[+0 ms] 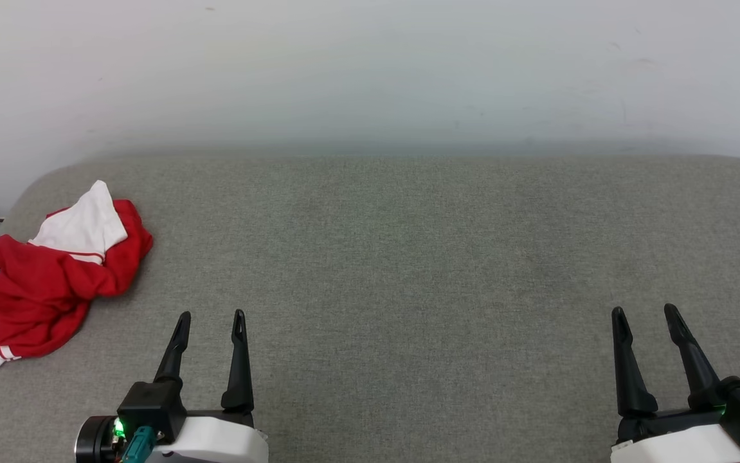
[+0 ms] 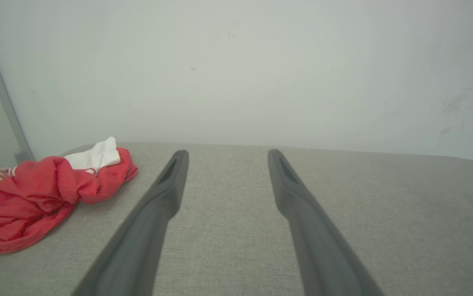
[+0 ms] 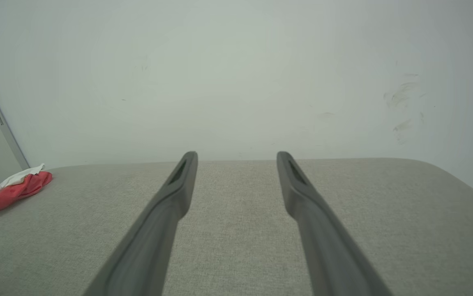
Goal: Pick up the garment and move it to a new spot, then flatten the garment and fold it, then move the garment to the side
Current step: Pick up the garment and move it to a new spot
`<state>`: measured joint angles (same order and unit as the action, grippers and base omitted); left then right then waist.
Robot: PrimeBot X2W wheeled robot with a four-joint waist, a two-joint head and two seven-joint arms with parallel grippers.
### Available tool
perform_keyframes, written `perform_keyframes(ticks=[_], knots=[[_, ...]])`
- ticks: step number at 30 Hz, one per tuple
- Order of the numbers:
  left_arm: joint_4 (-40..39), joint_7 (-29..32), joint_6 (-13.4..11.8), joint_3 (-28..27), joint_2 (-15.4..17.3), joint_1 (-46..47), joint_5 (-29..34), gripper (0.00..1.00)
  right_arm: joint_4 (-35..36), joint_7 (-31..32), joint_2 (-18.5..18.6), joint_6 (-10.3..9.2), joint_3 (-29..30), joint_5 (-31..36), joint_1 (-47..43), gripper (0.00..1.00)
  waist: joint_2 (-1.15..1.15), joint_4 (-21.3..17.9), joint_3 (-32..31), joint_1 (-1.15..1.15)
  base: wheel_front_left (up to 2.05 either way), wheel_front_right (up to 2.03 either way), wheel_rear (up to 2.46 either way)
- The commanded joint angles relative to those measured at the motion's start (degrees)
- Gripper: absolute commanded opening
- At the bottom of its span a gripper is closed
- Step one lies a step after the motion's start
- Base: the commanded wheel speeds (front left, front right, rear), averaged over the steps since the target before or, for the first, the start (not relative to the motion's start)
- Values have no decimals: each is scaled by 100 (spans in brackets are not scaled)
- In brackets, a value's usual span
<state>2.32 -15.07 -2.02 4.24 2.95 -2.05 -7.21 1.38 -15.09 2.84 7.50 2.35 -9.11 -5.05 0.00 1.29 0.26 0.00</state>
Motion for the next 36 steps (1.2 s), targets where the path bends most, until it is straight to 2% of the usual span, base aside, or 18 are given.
perform_keyframes(ticks=[1, 13, 18, 36], knots=[[22, -16, -5, 3, -9, -15, -30, 100, -22, -12, 7, -2, 6, -39, -70, 100, 0, 5, -2, 0, 0, 0, 0], [67, -16, -29, 3, -9, -11, -57, 100, -53, -12, 7, -2, -34, -22, -84, 100, 0, 73, -11, 0, 0, 0, 0], [88, -16, -36, -12, -9, 17, -82, 100, -47, -12, 6, -2, -67, 12, -90, 100, 0, 216, -2, 0, 0, 0, 0], [145, -16, -100, -163, -9, -11, -139, 100, 24, -12, 6, -2, -188, 171, -137, 100, 0, 1313, 65, 0, 0, 0, 0]])
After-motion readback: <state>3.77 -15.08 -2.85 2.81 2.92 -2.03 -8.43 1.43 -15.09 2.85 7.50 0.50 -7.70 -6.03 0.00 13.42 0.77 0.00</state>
